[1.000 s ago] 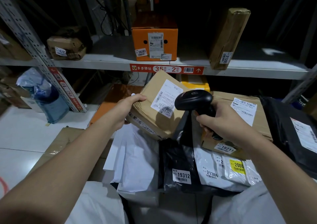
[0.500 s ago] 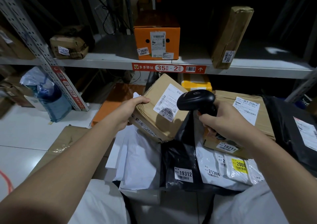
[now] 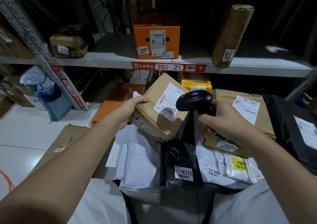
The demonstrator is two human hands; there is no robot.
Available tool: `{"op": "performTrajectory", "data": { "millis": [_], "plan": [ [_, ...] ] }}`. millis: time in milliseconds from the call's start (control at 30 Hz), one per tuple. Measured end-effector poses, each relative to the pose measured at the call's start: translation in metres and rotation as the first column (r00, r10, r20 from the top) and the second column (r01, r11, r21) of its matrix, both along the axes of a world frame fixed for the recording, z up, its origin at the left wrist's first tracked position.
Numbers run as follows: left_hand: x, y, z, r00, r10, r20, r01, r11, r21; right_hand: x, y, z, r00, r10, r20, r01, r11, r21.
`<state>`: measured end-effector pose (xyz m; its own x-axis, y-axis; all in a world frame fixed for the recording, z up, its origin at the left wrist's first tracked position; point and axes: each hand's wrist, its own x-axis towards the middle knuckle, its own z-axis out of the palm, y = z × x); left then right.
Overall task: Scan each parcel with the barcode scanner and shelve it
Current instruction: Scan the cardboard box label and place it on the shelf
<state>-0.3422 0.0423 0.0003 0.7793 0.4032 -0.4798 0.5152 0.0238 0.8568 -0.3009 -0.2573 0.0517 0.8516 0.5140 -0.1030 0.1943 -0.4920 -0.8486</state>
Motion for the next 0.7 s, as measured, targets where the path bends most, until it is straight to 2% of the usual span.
{"op": "performTrajectory", "data": {
  "millis": [367,467,700],
  "plan": [
    [0.000,0.002,0.005,0.996,0.075,0.045,-0.071,0.993,-0.099,0.008,0.007,-0.008,0.998,-0.051,0.031,0.049,0.997,0.059],
    [0.001,0.006,0.009,0.993,0.107,0.057,-0.097,0.984,-0.148,0.015,0.014,-0.012,0.994,-0.108,0.027,0.103,0.984,0.144],
    [0.000,0.026,0.013,0.981,0.176,0.085,-0.149,0.954,-0.259,0.031,0.037,-0.013,0.970,-0.209,-0.128,0.243,0.880,0.409]
  ]
}}
